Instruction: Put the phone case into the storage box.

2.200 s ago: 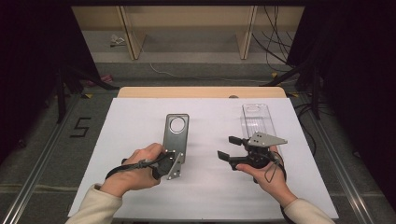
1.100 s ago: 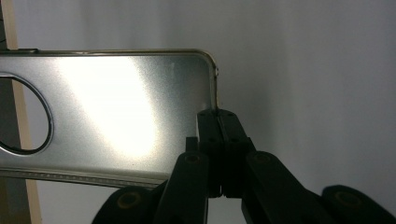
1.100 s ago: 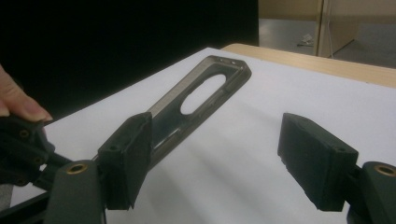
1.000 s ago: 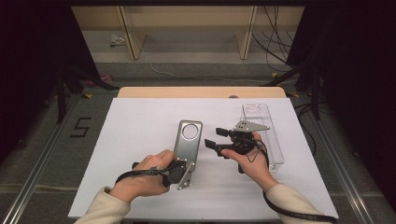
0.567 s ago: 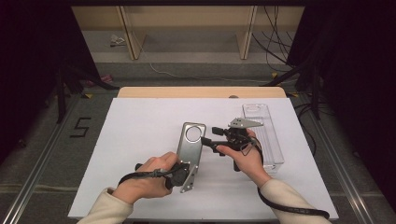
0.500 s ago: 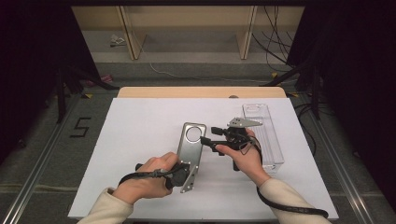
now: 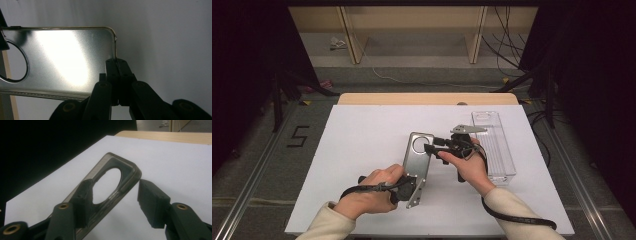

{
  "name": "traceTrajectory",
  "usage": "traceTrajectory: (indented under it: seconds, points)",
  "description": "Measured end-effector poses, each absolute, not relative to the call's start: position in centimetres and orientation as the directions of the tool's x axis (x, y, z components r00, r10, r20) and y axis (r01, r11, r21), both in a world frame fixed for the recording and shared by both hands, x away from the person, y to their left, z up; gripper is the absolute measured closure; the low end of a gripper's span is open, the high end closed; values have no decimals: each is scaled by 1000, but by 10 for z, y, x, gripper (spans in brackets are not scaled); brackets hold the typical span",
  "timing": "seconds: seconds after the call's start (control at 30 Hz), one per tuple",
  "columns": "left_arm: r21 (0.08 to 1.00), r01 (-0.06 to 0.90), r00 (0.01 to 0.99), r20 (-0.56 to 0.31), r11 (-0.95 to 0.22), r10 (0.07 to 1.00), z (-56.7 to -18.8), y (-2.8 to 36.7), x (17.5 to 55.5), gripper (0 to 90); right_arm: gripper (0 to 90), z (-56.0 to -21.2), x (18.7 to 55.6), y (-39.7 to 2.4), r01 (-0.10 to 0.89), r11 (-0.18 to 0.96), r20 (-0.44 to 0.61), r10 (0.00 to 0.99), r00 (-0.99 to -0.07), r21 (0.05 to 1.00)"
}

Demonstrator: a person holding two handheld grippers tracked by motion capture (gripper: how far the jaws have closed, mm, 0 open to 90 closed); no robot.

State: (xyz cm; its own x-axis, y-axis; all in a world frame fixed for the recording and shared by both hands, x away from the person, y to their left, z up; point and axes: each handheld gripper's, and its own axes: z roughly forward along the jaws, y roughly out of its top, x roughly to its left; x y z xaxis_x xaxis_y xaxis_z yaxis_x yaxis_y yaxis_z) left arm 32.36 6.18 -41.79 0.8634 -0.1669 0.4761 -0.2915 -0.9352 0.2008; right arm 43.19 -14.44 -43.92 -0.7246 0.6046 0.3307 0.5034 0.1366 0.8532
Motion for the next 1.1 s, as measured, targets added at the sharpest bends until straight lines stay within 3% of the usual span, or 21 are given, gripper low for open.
traceTrajectory:
  seconds: [0.23, 1.1]
  points:
    - [194, -294, 863, 475, -936, -173, -419, 61, 323, 888, 583, -439, 432, -145, 518, 131, 346, 605, -717, 845]
    - [183, -281, 854, 495, -942, -159, -428, 58, 326, 887, 769, -424, 425, -146, 584, 19, 474, 564, -676, 811]
